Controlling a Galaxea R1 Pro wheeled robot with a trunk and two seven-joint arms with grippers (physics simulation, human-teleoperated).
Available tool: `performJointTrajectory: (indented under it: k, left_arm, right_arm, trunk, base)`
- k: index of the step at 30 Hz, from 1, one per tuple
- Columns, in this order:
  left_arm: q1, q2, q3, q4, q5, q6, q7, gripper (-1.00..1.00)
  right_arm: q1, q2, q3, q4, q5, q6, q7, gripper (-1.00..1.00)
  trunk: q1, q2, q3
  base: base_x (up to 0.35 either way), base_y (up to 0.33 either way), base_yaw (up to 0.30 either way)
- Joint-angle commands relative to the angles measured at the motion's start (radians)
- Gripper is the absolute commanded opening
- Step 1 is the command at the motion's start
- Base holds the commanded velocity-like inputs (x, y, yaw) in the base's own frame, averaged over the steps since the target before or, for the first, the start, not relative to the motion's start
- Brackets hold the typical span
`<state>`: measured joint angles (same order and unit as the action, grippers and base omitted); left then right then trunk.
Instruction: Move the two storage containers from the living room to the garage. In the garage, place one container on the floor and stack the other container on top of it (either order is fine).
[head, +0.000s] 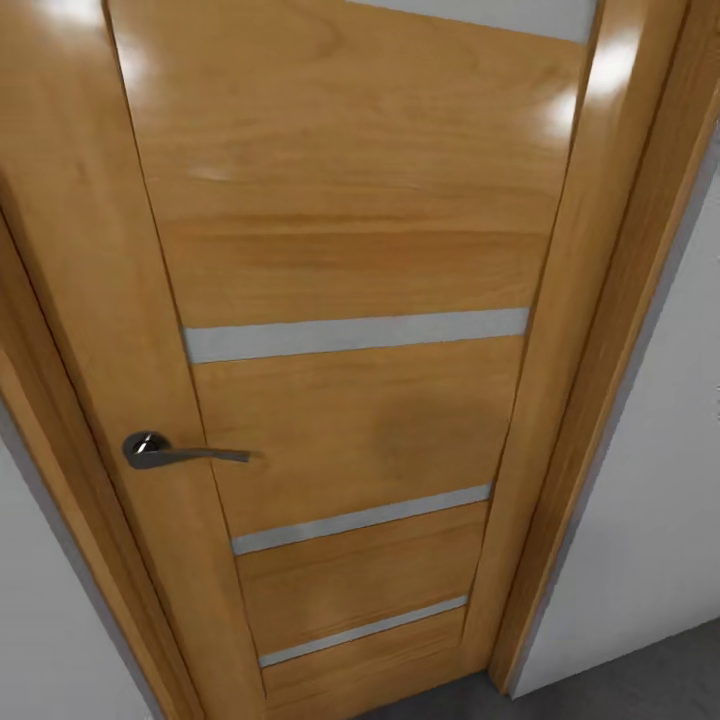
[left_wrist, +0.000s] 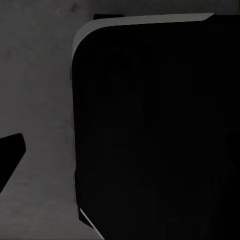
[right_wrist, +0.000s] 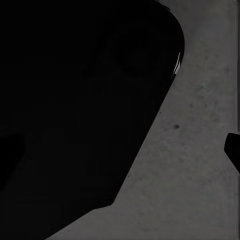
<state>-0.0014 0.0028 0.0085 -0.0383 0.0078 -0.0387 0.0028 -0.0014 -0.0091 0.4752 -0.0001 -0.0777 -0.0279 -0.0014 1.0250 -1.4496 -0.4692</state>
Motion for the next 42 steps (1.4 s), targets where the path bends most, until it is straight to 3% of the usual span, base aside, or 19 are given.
performJointTrajectory:
  k: [1, 20, 42]
  left_arm:
    - [0.000, 0.000, 0.001, 0.000, 0.001, -0.003, 0.000, 1.00]
    - [0.000, 0.000, 0.001, 0.000, 0.001, -0.003, 0.000, 1.00]
    - [0.000, 0.000, 0.001, 0.000, 0.001, -0.003, 0.001, 1.00]
  right_arm:
    - [0.000, 0.000, 0.008, 0.000, -0.008, -0.004, 0.000, 1.00]
    - [0.000, 0.000, 0.008, 0.000, -0.008, -0.008, 0.000, 1.00]
    - [0.000, -0.001, 0.008, 0.000, -0.008, -0.009, 0.000, 1.00]
  trunk:
    - [0.000, 0.000, -0.001]
    - [0.000, 0.000, -0.001]
    - [0.000, 0.000, -0.001]
  base:
    - [0.000, -0.196, 0.012]
    - [0.000, -0.270, 0.005]
    - [0.000, -0.025, 0.250]
